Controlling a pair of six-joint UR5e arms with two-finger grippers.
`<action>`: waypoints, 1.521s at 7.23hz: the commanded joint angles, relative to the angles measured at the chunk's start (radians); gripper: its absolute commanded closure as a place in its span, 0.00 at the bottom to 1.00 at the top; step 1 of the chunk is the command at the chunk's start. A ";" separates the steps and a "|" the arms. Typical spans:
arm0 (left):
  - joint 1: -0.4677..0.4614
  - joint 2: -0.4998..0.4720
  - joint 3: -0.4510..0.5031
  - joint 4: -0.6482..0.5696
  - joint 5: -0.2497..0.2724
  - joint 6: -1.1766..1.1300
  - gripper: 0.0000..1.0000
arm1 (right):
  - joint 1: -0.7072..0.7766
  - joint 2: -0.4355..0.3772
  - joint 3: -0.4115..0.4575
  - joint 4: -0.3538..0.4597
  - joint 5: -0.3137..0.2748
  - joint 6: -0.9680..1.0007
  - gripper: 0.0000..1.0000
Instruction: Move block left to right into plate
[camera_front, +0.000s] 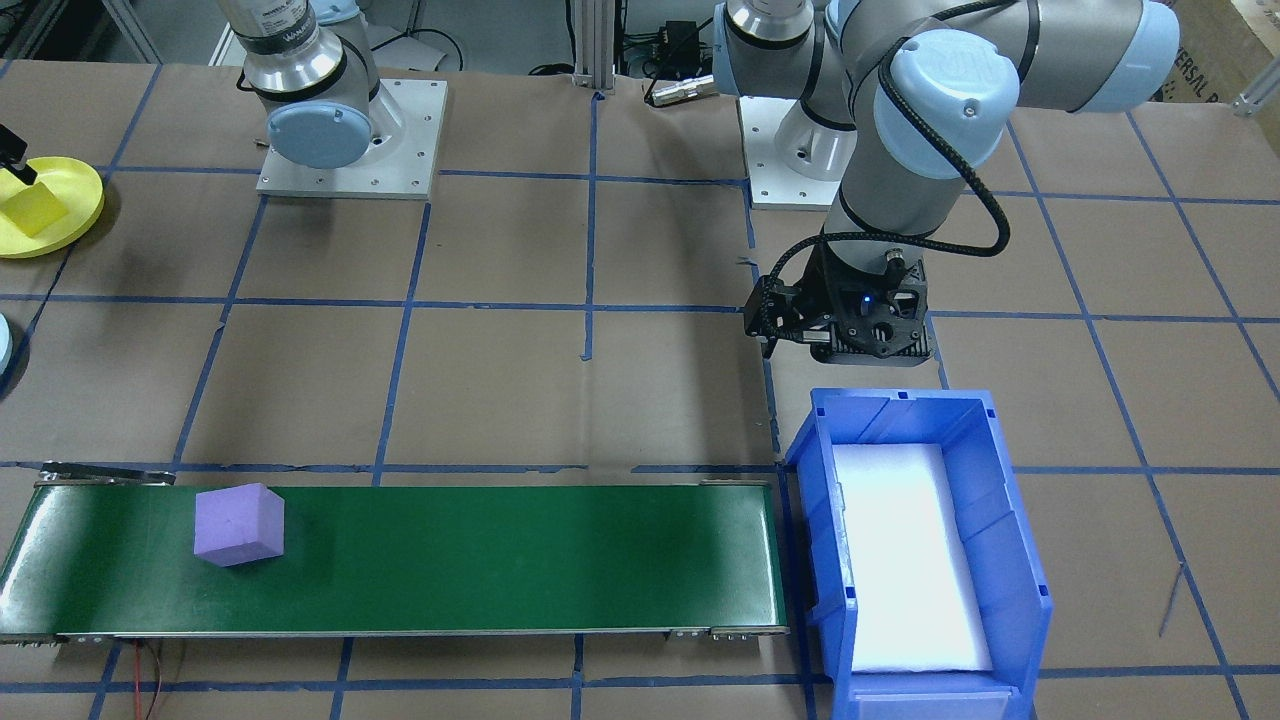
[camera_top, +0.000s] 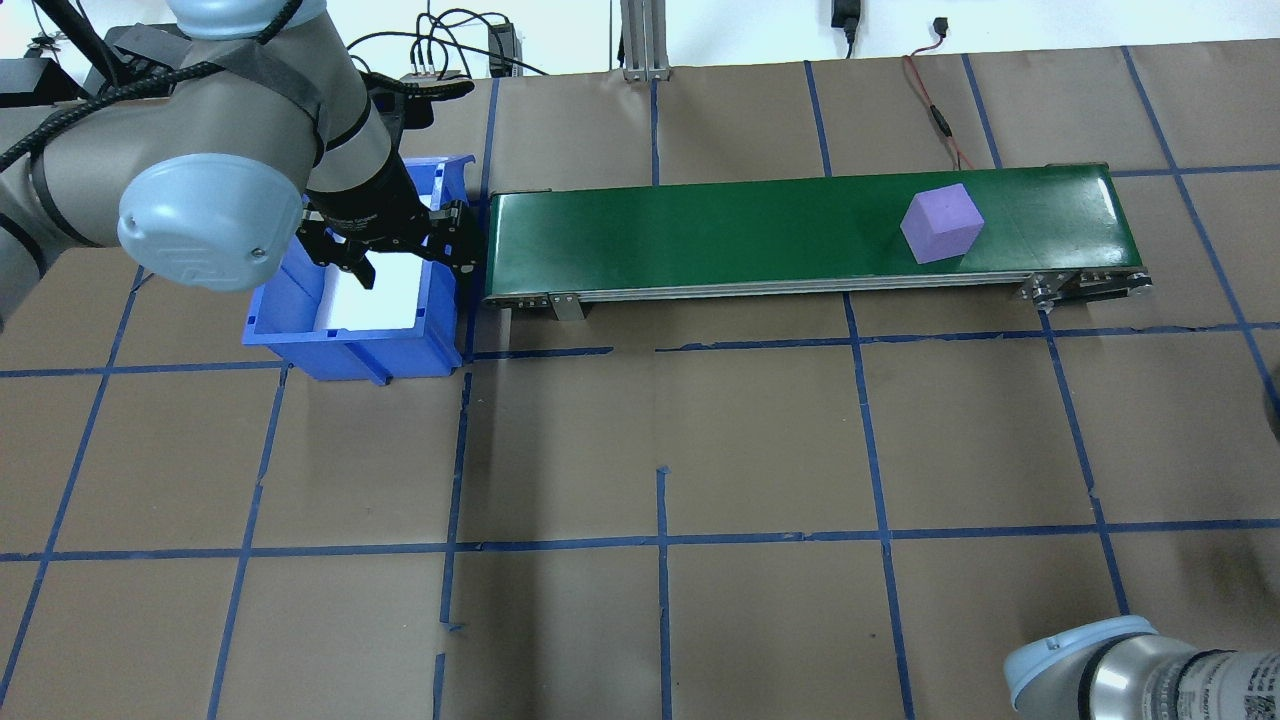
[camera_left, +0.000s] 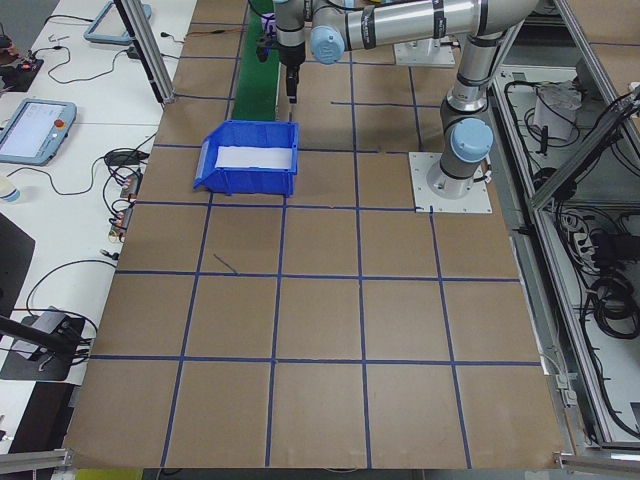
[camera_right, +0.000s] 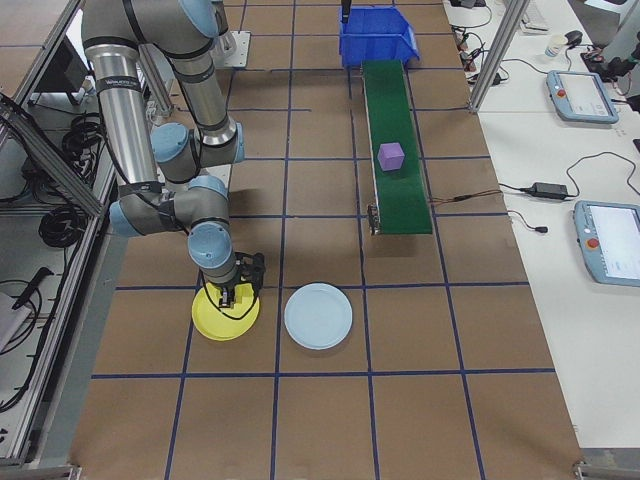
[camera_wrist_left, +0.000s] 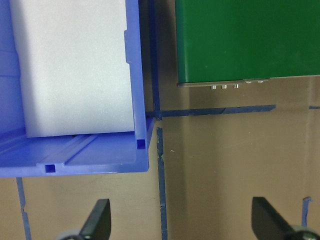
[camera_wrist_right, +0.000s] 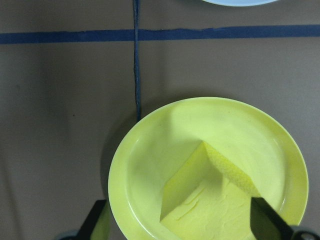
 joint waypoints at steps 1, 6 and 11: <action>0.000 0.000 0.002 -0.001 0.002 0.001 0.00 | 0.020 -0.017 -0.027 -0.010 0.004 0.066 0.00; 0.006 0.017 0.093 -0.082 0.009 0.012 0.00 | 0.607 0.030 -0.257 0.040 -0.096 0.556 0.00; 0.008 0.014 0.072 -0.071 0.012 0.016 0.00 | 0.809 0.346 -0.518 0.021 0.384 0.943 0.00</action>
